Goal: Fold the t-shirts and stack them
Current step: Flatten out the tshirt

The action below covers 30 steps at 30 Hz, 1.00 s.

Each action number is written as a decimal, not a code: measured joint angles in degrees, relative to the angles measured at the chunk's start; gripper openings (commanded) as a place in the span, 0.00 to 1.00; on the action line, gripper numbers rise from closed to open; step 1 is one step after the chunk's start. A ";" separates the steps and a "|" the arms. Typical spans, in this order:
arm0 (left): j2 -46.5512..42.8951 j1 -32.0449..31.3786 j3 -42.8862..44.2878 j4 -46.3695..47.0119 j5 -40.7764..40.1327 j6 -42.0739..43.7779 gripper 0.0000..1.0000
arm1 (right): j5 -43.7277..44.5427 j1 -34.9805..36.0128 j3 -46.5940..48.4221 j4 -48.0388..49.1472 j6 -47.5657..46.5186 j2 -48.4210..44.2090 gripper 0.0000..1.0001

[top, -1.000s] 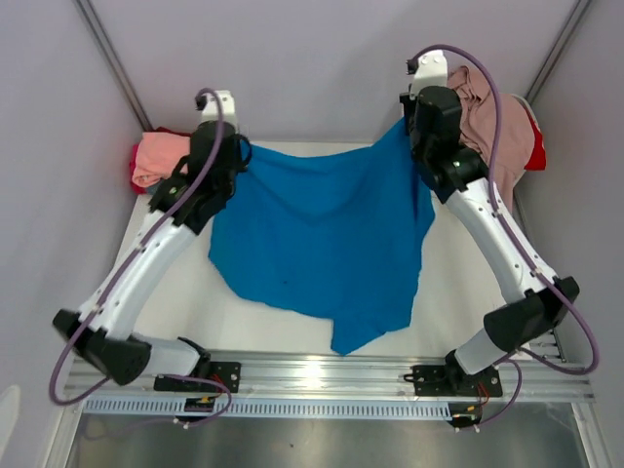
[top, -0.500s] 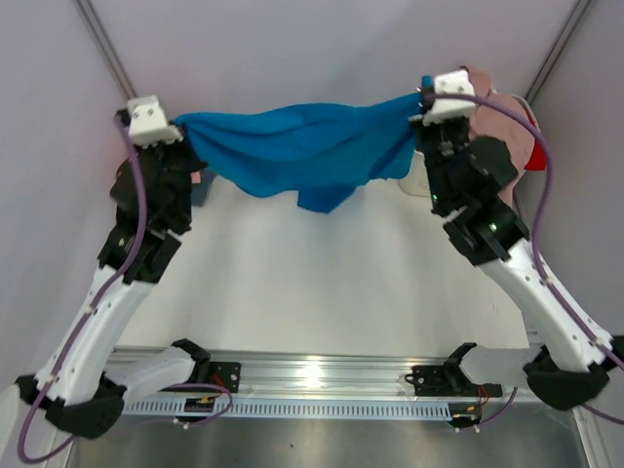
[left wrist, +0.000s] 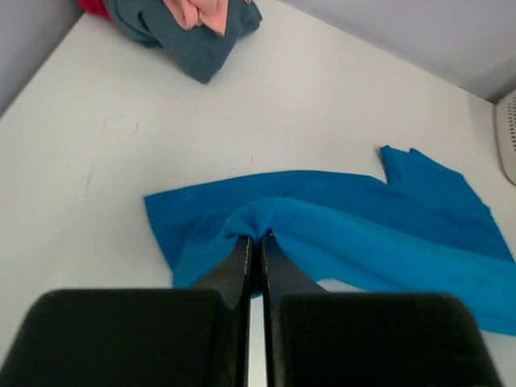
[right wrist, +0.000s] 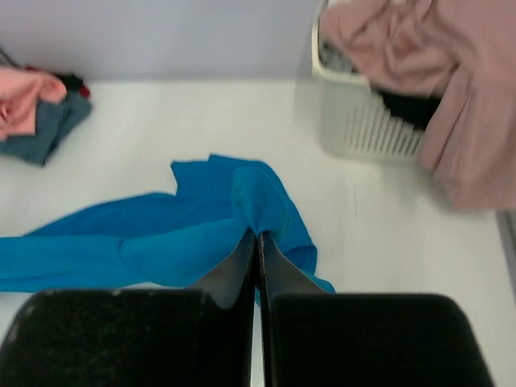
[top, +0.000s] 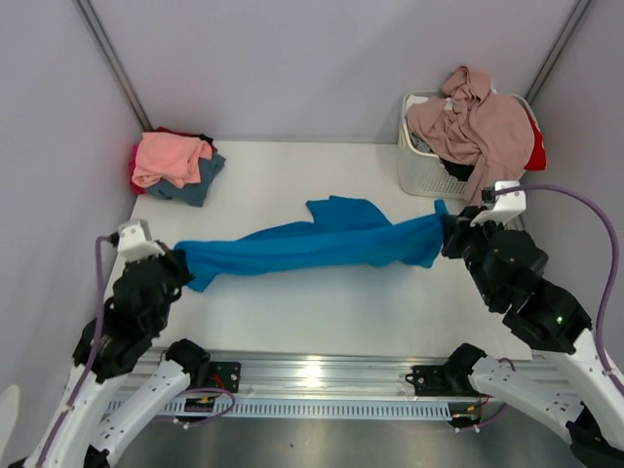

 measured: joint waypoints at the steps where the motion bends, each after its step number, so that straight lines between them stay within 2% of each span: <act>1: -2.56 0.00 -0.50 -3.06 1.07 -2.14 0.01 | -0.61 0.00 -0.28 -2.67 2.58 0.04 0.00; 5: -8.26 0.00 -0.61 -9.64 3.43 -6.88 0.03 | -1.55 0.04 -3.67 -9.33 8.48 0.22 0.00; 14: -7.04 0.00 -0.74 -16.74 11.13 -12.07 0.08 | -3.28 0.04 -5.79 -11.52 10.73 2.08 0.00; 17: -7.28 0.00 -0.90 -18.47 14.34 -14.47 0.24 | -3.67 0.04 -6.14 -11.58 11.39 2.14 0.00; 18: -7.28 0.00 -0.94 -19.02 15.04 -15.21 0.32 | -3.82 0.04 -6.16 -11.58 11.56 2.14 0.00; 23: -6.95 0.00 -1.01 -21.59 18.73 -18.69 0.53 | -4.74 0.04 -6.88 -11.56 12.31 2.23 0.00; 27: -6.08 0.00 -0.98 -23.26 18.91 -20.02 0.62 | -4.92 0.04 -7.32 -11.50 12.94 2.89 0.00; 30: -5.88 0.00 -0.98 -23.67 18.73 -20.65 0.64 | -5.09 0.04 -7.37 -11.21 13.07 3.65 0.00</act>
